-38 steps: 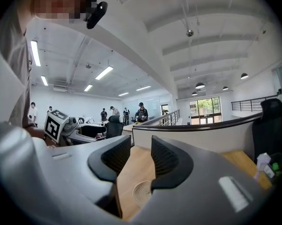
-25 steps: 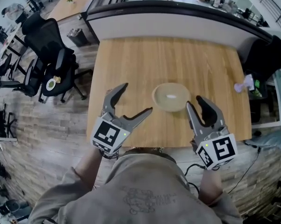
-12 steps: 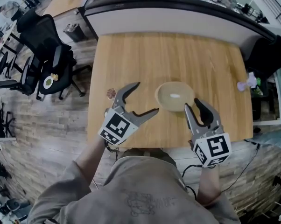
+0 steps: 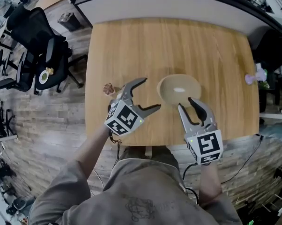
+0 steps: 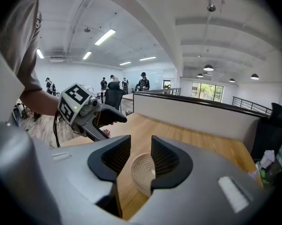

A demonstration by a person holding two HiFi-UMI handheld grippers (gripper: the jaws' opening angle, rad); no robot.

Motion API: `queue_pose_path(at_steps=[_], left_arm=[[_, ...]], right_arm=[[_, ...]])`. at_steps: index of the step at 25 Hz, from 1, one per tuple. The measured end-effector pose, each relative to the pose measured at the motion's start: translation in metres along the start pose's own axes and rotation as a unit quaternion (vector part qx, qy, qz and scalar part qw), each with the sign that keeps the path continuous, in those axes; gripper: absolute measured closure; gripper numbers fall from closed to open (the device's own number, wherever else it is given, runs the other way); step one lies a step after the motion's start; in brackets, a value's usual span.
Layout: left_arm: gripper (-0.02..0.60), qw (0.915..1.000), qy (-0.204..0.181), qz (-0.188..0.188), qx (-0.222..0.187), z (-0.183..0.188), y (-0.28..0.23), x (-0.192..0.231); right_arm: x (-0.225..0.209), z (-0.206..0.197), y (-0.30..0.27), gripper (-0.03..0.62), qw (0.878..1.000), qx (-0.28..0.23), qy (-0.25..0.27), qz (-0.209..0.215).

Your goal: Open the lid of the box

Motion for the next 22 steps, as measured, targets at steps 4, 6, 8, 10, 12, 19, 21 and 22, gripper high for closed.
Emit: queue_pose_path(at_steps=[4, 6, 8, 10, 12, 19, 21, 22], left_arm=[[0.146, 0.9996, 0.009, -0.013, 0.025, -0.03, -0.021, 0.006], [0.146, 0.9991, 0.012, -0.018, 0.038, -0.042, -0.034, 0.008], [0.146, 0.9982, 0.013, -0.026, 0.052, -0.055, -0.046, 0.009], [0.146, 0.9972, 0.011, -0.035, 0.065, -0.07, -0.056, 0.01], [0.146, 0.996, 0.012, -0.047, 0.074, -0.087, -0.065, 0.011], [0.146, 0.9895, 0.01, -0.093, 0.11, -0.134, -0.103, 0.007], [0.146, 0.9877, 0.005, -0.108, 0.113, -0.141, -0.112, 0.007], [0.147, 0.987, 0.004, -0.114, 0.113, -0.144, -0.116, 0.007]], right_arm=[[0.003, -0.023, -0.022, 0.47, 0.999, 0.031, -0.004, 0.023], [0.001, -0.036, -0.032, 0.47, 0.998, 0.049, -0.011, 0.03], [0.0, -0.05, -0.041, 0.47, 0.996, 0.078, -0.016, 0.035], [0.002, -0.063, -0.051, 0.47, 0.994, 0.102, -0.019, 0.043], [0.005, -0.074, -0.062, 0.47, 0.992, 0.116, -0.023, 0.05], [0.004, -0.111, -0.087, 0.47, 0.984, 0.167, -0.025, 0.057], [0.004, -0.118, -0.093, 0.47, 0.982, 0.177, -0.023, 0.059], [0.004, -0.121, -0.096, 0.47, 0.981, 0.182, -0.021, 0.062]])
Point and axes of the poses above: the fingertips, and each gripper's own axes: y backward along the fingers, x to its left, z out of its top, the point moved 10 cm from there along y, backward along the fingers, and after that the axes turned 7 degrees about -x, right-handed, at the moved point
